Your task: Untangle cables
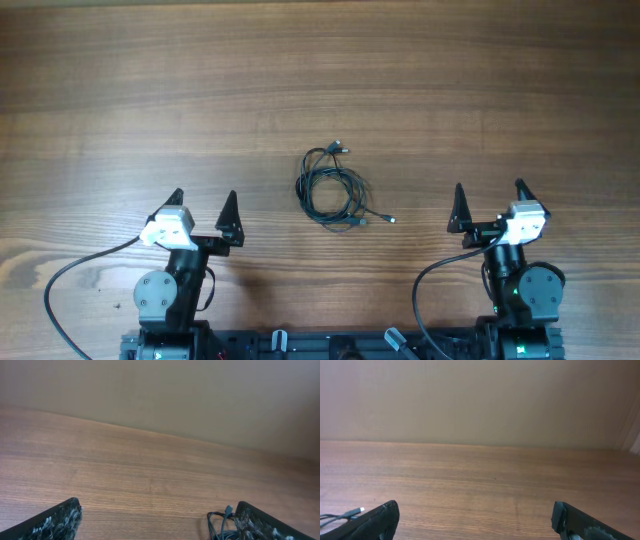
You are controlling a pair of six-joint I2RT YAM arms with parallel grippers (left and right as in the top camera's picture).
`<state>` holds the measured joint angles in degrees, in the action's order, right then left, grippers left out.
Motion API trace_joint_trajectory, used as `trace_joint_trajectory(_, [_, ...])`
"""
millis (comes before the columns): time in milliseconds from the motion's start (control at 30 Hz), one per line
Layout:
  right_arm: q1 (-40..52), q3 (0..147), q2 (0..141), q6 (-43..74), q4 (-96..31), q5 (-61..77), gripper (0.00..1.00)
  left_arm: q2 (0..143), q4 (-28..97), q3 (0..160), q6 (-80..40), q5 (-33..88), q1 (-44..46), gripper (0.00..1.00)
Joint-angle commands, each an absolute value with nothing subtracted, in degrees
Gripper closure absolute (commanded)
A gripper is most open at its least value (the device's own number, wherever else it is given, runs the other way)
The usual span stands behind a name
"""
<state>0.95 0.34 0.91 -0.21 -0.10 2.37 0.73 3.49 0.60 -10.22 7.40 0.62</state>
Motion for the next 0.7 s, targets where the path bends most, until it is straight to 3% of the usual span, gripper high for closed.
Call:
trace_joint_trajectory(0, [0.7, 1.9, 0.8, 1.7, -1.6, 3.7, 0.0, 0.4, 4.8, 0.9, -12.4, 7.8, 0.3, 0.0])
trace_joint_trajectory(300, [0.7, 10.9, 8.2, 1.7, -11.9, 5.3, 0.0, 6.4, 13.2, 9.6, -12.5, 5.3, 0.3, 0.0])
trace_joint_trajectory(667, [0.7, 25.1, 24.9, 6.1, -25.5, 9.6, 0.0, 28.6, 28.4, 29.6, -15.4, 5.1, 0.3, 0.0])
